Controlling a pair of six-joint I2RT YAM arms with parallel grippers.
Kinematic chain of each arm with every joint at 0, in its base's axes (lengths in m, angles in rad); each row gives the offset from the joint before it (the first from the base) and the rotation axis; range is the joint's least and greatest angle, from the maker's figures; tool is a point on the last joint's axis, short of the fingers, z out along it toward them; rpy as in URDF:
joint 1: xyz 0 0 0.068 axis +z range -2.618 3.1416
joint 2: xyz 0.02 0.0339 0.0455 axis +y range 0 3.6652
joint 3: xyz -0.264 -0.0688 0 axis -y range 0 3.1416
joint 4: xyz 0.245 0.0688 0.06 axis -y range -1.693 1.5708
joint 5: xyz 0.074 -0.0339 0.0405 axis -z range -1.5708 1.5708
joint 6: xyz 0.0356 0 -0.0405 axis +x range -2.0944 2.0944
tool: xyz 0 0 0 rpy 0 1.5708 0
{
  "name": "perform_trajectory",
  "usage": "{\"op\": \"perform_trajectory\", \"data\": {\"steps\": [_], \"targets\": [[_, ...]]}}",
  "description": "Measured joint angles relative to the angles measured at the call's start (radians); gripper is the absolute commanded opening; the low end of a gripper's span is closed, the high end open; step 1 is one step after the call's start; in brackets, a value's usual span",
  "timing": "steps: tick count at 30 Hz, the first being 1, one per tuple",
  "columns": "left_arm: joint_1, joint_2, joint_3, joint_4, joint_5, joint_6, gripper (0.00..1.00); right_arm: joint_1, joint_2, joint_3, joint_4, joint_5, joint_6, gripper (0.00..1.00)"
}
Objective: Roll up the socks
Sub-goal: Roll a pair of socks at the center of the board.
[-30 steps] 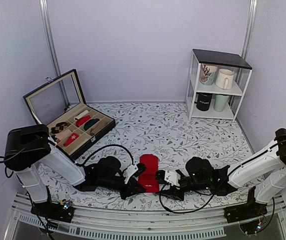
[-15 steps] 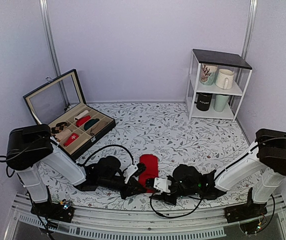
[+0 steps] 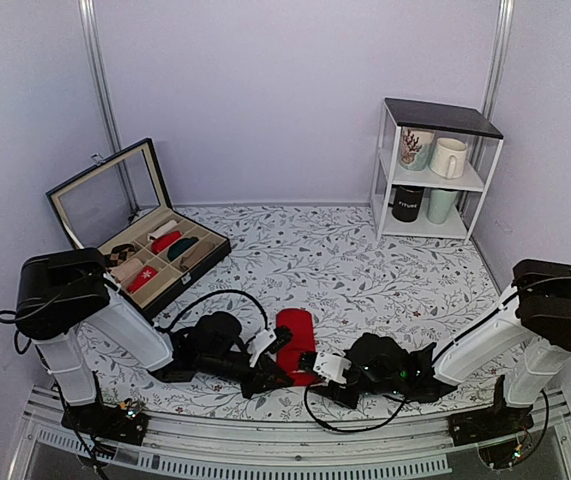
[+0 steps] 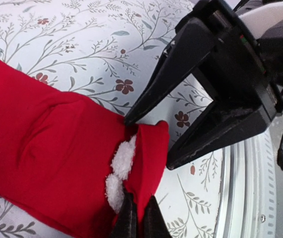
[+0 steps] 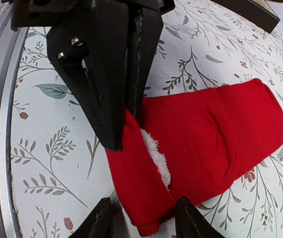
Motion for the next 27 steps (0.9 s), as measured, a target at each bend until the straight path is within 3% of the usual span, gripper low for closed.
{"op": "perform_trajectory", "data": {"steps": [19,27], "targets": [[0.002,0.003,0.002,0.002,0.009,0.000,0.00,0.000,-0.066,-0.005,-0.008,-0.026,-0.116,0.45],[0.003,0.005,0.002,0.002,0.011,0.000,0.00,0.000,0.000,0.035,-0.006,-0.053,-0.123,0.41]]}}
